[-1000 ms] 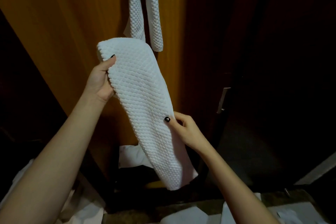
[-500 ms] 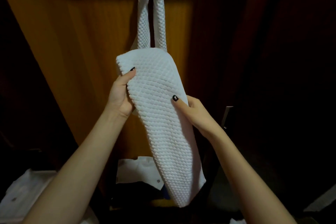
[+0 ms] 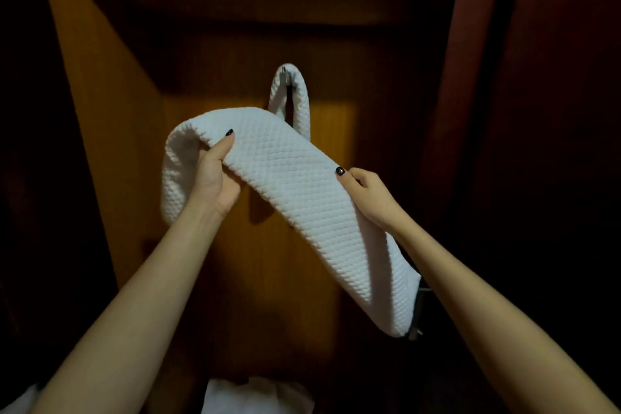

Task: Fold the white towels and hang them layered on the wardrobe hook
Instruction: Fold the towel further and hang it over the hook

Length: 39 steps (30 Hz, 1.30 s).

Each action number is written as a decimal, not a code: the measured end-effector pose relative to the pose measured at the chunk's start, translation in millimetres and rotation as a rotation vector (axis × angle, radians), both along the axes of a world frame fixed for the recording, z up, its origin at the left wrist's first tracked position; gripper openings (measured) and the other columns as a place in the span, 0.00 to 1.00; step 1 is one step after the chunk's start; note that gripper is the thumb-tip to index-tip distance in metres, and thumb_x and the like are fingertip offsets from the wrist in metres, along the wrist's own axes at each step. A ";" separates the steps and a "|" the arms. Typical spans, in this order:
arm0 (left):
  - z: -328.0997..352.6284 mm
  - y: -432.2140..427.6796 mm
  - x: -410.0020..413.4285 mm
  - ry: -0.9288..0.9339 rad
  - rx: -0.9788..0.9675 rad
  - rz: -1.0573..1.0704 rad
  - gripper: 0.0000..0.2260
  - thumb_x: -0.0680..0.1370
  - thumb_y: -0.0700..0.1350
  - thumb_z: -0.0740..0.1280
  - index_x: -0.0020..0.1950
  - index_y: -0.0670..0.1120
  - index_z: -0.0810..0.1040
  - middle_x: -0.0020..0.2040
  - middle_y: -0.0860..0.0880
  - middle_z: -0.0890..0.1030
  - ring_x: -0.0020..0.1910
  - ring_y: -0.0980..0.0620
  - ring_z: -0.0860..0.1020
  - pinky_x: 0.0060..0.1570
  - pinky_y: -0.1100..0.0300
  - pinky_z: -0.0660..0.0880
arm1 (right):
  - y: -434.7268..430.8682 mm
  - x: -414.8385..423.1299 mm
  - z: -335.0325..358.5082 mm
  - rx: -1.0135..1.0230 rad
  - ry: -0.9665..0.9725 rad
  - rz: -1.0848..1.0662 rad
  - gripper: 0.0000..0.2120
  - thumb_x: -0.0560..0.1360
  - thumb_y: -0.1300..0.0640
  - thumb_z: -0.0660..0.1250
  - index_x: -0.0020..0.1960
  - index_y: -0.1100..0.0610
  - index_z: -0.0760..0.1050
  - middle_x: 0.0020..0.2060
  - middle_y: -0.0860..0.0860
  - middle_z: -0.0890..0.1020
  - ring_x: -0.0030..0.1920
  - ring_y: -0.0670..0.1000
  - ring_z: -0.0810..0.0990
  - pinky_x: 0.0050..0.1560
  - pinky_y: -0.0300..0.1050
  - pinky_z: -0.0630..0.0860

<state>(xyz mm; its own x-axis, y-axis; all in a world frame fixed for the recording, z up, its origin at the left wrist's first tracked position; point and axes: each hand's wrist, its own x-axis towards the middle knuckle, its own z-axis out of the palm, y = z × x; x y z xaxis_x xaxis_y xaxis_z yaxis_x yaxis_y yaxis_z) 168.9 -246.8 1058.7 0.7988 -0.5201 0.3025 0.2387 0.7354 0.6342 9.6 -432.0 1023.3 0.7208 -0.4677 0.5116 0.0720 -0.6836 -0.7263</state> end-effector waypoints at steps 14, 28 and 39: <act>100.4 -38.6 82.2 -0.059 -0.127 0.175 0.19 0.82 0.43 0.61 0.73 0.44 0.65 0.62 0.43 0.77 0.59 0.46 0.78 0.44 0.55 0.81 | -86.6 108.1 161.8 -0.024 -0.103 0.126 0.22 0.77 0.41 0.67 0.40 0.61 0.78 0.27 0.50 0.74 0.25 0.48 0.70 0.24 0.34 0.64; 122.1 -112.9 147.0 0.077 -0.179 0.169 0.32 0.81 0.34 0.62 0.79 0.48 0.50 0.73 0.41 0.66 0.66 0.41 0.72 0.53 0.46 0.76 | -171.7 214.7 184.7 0.208 -0.122 0.010 0.20 0.77 0.47 0.70 0.50 0.66 0.79 0.26 0.49 0.74 0.22 0.45 0.70 0.23 0.34 0.64; 72.8 -127.2 125.4 0.281 -0.241 -0.166 0.17 0.81 0.37 0.63 0.69 0.35 0.69 0.63 0.35 0.76 0.59 0.42 0.80 0.40 0.59 0.81 | -145.2 217.7 131.1 0.225 -0.056 -0.031 0.15 0.81 0.46 0.62 0.47 0.57 0.77 0.34 0.46 0.77 0.31 0.41 0.74 0.30 0.32 0.68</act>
<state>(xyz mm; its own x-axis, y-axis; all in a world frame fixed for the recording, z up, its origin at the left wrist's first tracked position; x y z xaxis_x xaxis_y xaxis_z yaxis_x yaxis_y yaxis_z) 294.3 -374.1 1131.4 0.7789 -0.5898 0.2131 0.5064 0.7920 0.3409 227.3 -577.2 1154.4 0.6776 -0.5962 0.4306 0.0976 -0.5075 -0.8561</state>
